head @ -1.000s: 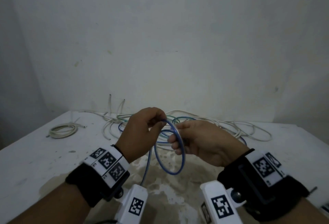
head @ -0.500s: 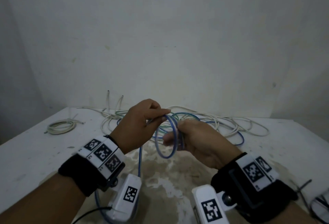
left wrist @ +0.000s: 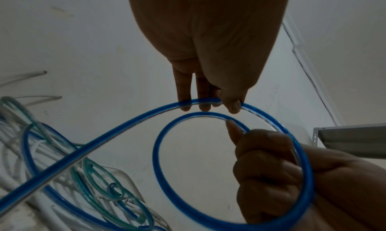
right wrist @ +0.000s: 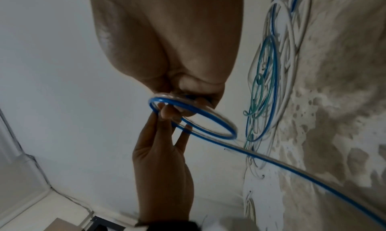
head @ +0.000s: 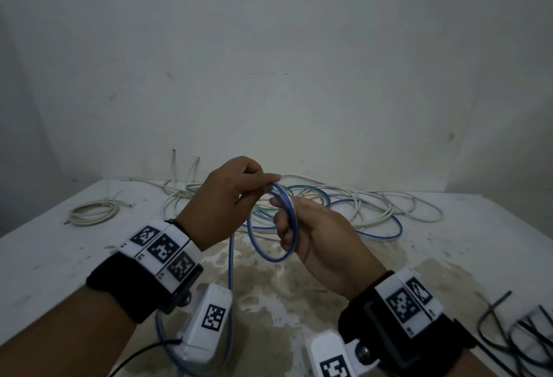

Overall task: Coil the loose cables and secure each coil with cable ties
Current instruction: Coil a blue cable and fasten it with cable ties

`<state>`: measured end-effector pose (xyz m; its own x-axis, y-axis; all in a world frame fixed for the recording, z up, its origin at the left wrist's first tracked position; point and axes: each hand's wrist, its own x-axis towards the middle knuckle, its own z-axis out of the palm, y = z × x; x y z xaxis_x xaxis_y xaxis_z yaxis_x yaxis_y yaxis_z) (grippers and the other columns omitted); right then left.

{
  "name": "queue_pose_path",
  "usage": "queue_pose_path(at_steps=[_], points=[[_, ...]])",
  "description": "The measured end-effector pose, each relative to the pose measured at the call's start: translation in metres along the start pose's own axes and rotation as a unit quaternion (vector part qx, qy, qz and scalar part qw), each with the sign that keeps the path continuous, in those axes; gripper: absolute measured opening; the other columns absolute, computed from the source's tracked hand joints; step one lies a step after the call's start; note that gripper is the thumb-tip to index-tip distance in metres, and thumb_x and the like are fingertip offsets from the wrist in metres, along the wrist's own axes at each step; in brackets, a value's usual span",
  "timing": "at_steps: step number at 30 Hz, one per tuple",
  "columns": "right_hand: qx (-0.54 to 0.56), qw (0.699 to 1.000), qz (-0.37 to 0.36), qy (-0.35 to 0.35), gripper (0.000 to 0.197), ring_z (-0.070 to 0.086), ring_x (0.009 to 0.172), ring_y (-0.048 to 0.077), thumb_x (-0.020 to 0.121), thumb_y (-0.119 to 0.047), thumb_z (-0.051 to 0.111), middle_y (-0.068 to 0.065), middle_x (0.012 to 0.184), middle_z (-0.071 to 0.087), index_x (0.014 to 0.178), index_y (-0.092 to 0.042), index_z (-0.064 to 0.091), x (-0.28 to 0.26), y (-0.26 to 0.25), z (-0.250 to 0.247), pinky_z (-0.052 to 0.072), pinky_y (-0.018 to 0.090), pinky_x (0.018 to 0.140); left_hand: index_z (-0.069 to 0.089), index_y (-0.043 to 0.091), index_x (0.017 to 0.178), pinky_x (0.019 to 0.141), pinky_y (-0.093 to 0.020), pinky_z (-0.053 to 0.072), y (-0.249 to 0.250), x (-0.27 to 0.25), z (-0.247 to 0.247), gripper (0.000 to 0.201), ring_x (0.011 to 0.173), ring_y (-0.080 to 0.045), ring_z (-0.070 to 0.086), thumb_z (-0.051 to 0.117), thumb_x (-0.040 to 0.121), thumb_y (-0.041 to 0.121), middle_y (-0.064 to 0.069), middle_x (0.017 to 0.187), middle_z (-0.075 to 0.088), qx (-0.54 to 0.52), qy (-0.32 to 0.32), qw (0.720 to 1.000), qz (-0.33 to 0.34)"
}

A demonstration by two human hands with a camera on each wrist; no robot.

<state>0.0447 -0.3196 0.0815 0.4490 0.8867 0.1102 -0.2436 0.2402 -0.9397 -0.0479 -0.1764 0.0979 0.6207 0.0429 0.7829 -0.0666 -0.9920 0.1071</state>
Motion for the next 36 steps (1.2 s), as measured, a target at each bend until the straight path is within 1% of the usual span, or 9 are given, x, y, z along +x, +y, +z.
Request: queue_pose_path(at_steps=[5, 11, 14, 17, 21, 24, 26, 33, 36], points=[[0.085, 0.996, 0.001, -0.008, 0.040, 0.041, 0.055, 0.015, 0.103, -0.028, 0.029, 0.004, 0.064, 0.052, 0.115, 0.001, 0.053, -0.002, 0.001, 0.006, 0.035, 0.029, 0.058, 0.072, 0.012, 0.105, 0.069, -0.009, 0.032, -0.002, -0.001, 0.006, 0.035, 0.074, -0.007, 0.044, 0.046, 0.091, 0.031, -0.003, 0.079, 0.056, 0.013, 0.000, 1.000, 0.001], [0.106, 0.994, -0.012, -0.038, 0.018, 0.038, 0.045, 0.012, 0.102, -0.016, 0.032, 0.000, 0.059, 0.045, 0.106, -0.006, 0.046, -0.005, 0.002, 0.008, 0.040, 0.026, 0.047, 0.073, 0.015, 0.104, 0.069, -0.008, 0.037, -0.003, 0.001, 0.002, 0.036, 0.076, -0.006, 0.049, 0.046, 0.090, 0.035, 0.000, 0.081, 0.059, 0.001, -0.029, 1.000, 0.003], [0.103, 0.994, -0.003, -0.040, 0.020, 0.034, 0.044, 0.011, 0.102, -0.016, 0.032, -0.002, 0.057, 0.042, 0.108, -0.004, 0.047, -0.007, 0.003, 0.003, 0.038, 0.025, 0.045, 0.073, 0.016, 0.106, 0.072, -0.007, 0.040, -0.005, 0.004, 0.000, 0.038, 0.080, -0.003, 0.053, 0.045, 0.089, 0.036, 0.003, 0.085, 0.063, -0.026, -0.061, 0.998, -0.017], [0.084, 0.996, -0.002, -0.038, 0.026, 0.035, 0.046, 0.011, 0.102, -0.017, 0.032, -0.002, 0.057, 0.042, 0.103, -0.002, 0.052, -0.009, 0.006, -0.002, 0.036, 0.028, 0.050, 0.072, 0.014, 0.105, 0.075, -0.005, 0.037, -0.010, 0.006, -0.003, 0.029, 0.082, -0.002, 0.052, 0.050, 0.089, 0.022, 0.002, 0.086, 0.062, -0.020, -0.048, 0.998, -0.041], [0.081, 0.995, 0.009, -0.053, 0.026, 0.038, 0.046, 0.012, 0.101, -0.015, 0.031, -0.001, 0.057, 0.045, 0.101, -0.002, 0.053, -0.013, 0.008, -0.005, 0.038, 0.027, 0.047, 0.072, 0.013, 0.104, 0.073, -0.020, 0.044, -0.012, 0.007, -0.004, 0.029, 0.083, -0.016, 0.059, 0.050, 0.088, 0.021, -0.004, 0.086, 0.064, -0.016, -0.041, 0.997, -0.063], [0.121, 0.991, 0.008, -0.053, 0.023, 0.041, 0.047, 0.012, 0.100, -0.013, 0.032, -0.001, 0.060, 0.050, 0.101, -0.002, 0.051, -0.015, 0.007, -0.005, 0.039, 0.026, 0.048, 0.072, 0.011, 0.102, 0.075, -0.031, 0.047, -0.010, 0.006, -0.002, 0.037, 0.082, -0.019, 0.059, 0.044, 0.090, 0.032, -0.007, 0.086, 0.064, -0.009, -0.032, 0.998, -0.062], [0.139, 0.989, 0.012, -0.052, 0.021, 0.041, 0.048, 0.011, 0.100, -0.012, 0.032, -0.001, 0.060, 0.051, 0.102, -0.002, 0.051, -0.015, 0.005, -0.006, 0.040, 0.026, 0.049, 0.071, 0.010, 0.102, 0.074, -0.031, 0.046, -0.011, 0.006, -0.001, 0.041, 0.081, -0.020, 0.059, 0.041, 0.089, 0.034, -0.007, 0.086, 0.064, -0.005, -0.024, 0.997, -0.067], [0.117, 0.992, 0.047, -0.032, 0.028, 0.036, 0.046, 0.010, 0.101, -0.014, 0.030, -0.001, 0.056, 0.041, 0.107, 0.000, 0.053, -0.013, 0.004, -0.007, 0.031, 0.024, 0.050, 0.071, 0.008, 0.104, 0.069, -0.029, 0.042, -0.009, 0.005, 0.002, 0.029, 0.077, -0.020, 0.056, 0.047, 0.090, 0.018, -0.008, 0.085, 0.061, 0.020, -0.009, 0.997, -0.069], [0.135, 0.989, 0.053, -0.028, 0.026, 0.040, 0.049, 0.011, 0.100, -0.015, 0.033, -0.001, 0.058, 0.043, 0.099, -0.003, 0.055, -0.014, 0.002, -0.009, 0.034, 0.026, 0.055, 0.071, 0.008, 0.104, 0.068, -0.030, 0.042, -0.012, 0.004, 0.002, 0.029, 0.076, -0.021, 0.056, 0.047, 0.090, 0.018, -0.008, 0.084, 0.061, 0.022, 0.001, 0.997, -0.075]])
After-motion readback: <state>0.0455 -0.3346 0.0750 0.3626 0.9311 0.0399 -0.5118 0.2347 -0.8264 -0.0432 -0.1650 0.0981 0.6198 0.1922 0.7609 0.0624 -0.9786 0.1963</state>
